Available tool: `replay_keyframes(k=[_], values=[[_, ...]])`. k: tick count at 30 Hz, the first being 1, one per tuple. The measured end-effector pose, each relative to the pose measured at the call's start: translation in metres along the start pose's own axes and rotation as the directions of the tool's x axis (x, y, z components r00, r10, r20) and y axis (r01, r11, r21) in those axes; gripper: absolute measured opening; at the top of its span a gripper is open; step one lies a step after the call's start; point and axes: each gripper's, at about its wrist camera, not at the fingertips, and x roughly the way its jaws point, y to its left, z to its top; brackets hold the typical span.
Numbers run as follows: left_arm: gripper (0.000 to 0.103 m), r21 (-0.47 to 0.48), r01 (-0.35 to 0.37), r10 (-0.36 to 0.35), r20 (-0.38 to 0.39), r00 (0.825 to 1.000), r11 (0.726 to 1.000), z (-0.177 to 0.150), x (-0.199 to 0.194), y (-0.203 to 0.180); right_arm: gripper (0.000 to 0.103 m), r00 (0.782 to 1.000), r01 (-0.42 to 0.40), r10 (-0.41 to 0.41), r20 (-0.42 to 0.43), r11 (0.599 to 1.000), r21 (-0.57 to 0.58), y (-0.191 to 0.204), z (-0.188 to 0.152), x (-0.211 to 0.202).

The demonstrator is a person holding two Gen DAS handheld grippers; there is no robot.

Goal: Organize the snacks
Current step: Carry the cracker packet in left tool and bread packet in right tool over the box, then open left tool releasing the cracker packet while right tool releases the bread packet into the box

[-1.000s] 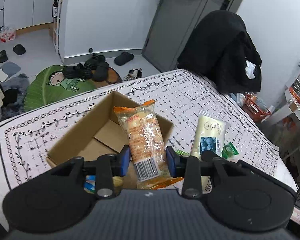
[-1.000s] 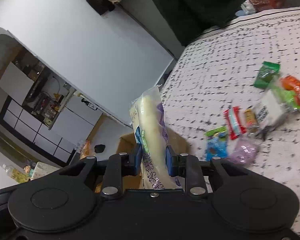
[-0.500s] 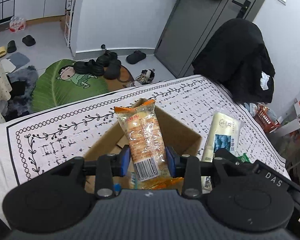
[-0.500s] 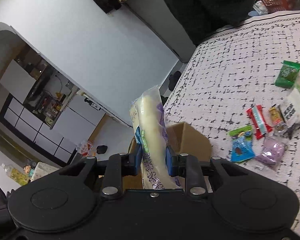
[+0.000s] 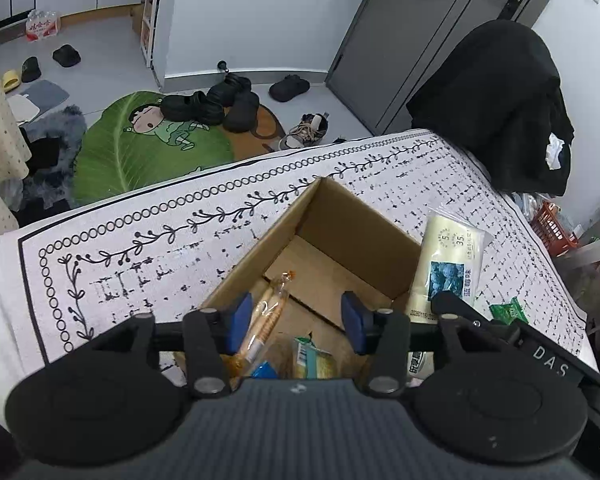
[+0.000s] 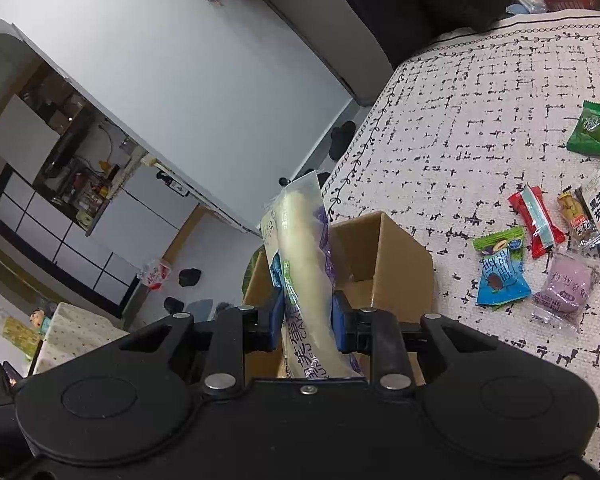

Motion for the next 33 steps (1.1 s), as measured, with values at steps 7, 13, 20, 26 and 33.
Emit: replay_keyframes(k=[7,13,20,26,33], values=[[0.068,-0.006,-0.022,0.022,-0.006,1.0,1.0,0.0,-0.006,0.004,0.046,0.999,0.002,-0.003,-0.036,1.0,-0.009,0.003,-0.005,0.001],[0.075,0.009,-0.052,0.052,-0.013,0.999,0.999,-0.005,-0.012,0.002,0.062,1.0,0.004,-0.004,-0.001,1.0,-0.014,0.001,0.0,-0.024],[0.103,0.047,-0.056,0.055,0.024,0.998,0.997,-0.014,-0.023,-0.012,0.078,0.997,0.082,-0.081,0.019,0.996,-0.048,-0.008,0.005,-0.053],[0.103,0.091,-0.034,0.032,0.024,0.999,0.995,-0.021,-0.029,-0.029,0.084,0.989,0.147,-0.147,-0.001,0.988,-0.043,-0.024,0.009,-0.066],[0.103,0.133,-0.02,0.016,0.03,0.999,0.991,-0.03,-0.037,-0.052,0.094,0.986,0.167,-0.167,0.013,0.986,-0.013,-0.044,0.016,-0.089]])
